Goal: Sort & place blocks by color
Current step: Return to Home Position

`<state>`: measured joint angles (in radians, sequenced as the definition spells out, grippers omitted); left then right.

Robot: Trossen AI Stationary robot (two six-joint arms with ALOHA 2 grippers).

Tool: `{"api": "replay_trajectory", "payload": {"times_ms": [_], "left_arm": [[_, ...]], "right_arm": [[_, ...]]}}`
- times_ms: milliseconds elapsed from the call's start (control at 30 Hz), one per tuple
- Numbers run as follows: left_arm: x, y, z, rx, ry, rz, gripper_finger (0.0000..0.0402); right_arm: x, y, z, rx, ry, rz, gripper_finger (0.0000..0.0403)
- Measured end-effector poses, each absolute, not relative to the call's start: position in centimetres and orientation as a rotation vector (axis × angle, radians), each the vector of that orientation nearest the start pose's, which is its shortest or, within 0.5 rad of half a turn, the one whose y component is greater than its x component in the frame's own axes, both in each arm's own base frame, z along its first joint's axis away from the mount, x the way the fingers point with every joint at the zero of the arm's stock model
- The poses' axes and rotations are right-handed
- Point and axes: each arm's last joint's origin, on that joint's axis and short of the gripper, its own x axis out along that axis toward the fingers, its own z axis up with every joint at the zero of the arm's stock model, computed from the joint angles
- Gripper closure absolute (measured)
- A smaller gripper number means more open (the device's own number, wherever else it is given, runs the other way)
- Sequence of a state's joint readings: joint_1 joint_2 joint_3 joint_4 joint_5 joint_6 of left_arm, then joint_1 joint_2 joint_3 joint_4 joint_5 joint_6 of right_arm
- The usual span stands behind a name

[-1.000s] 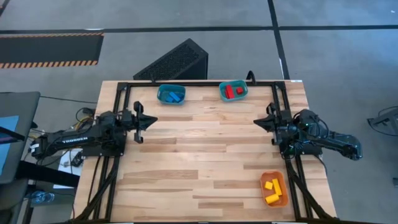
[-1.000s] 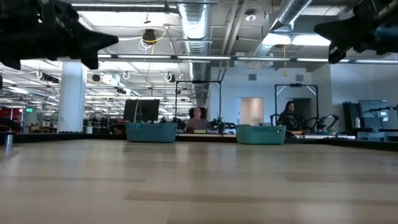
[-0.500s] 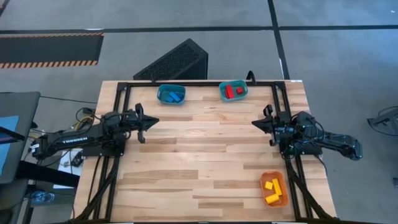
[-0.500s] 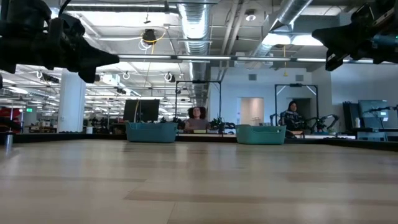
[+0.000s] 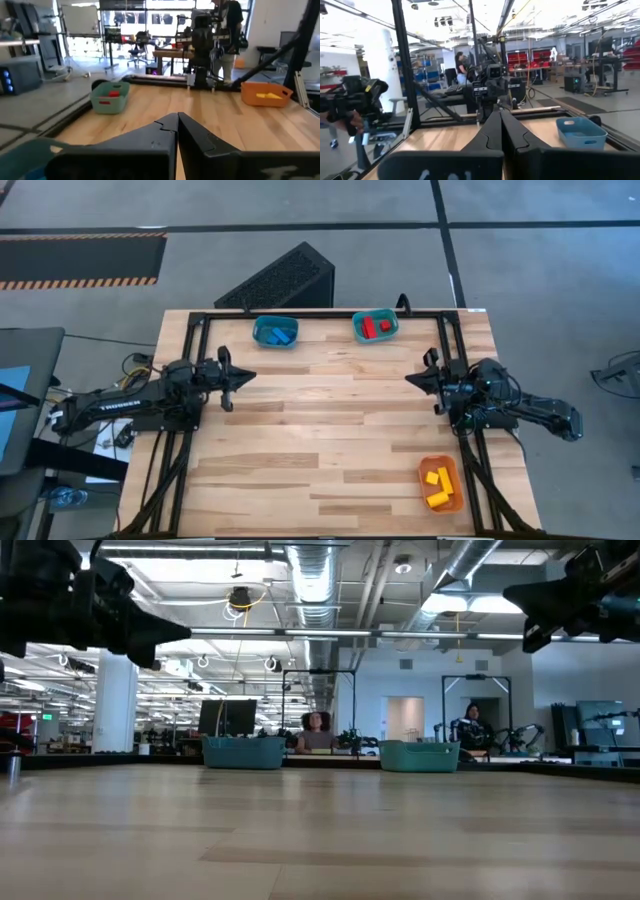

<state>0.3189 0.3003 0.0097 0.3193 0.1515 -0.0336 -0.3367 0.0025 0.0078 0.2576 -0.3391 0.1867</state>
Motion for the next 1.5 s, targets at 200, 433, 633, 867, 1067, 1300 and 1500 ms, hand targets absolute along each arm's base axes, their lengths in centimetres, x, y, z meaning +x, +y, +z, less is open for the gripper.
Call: {"api": "replay_trajectory", "payload": {"times_ms": [200, 433, 633, 867, 1067, 1300, 1500], "left_arm": [[11.2, 3.0, 17.7, 0.044, -0.079, 0.146, 0.0401], [11.0, 2.8, 17.9, 0.029, -0.106, 0.127, 0.0401], [10.2, 2.5, 18.4, 0.053, -0.165, 0.094, 0.0401], [9.4, 2.2, 17.6, 0.046, -0.112, 0.081, 0.0401], [9.4, 2.1, 17.3, 0.036, -0.077, 0.046, 0.0401], [9.4, 2.3, 17.8, 0.004, -0.131, 0.102, 0.0401], [9.4, 2.7, 16.9, -0.107, -0.055, 0.231, 0.0401]], "right_arm": [[9.1, -2.2, 18.6, 0.051, -0.204, 0.018, 0.0397], [9.2, -2.2, 18.3, 0.042, -0.175, 0.018, 0.0399], [9.2, -2.2, 18.3, 0.038, -0.176, 0.018, 0.0395], [9.2, -2.1, 18.2, 0.009, -0.167, 0.032, 0.04], [9.3, -2.0, 17.7, 0.036, -0.117, 0.07, 0.0394], [9.3, -2.2, 17.8, 0.067, -0.135, 0.0, 0.0395], [9.4, -2.3, 17.3, 0.152, -0.08, -0.031, 0.0375]]}}
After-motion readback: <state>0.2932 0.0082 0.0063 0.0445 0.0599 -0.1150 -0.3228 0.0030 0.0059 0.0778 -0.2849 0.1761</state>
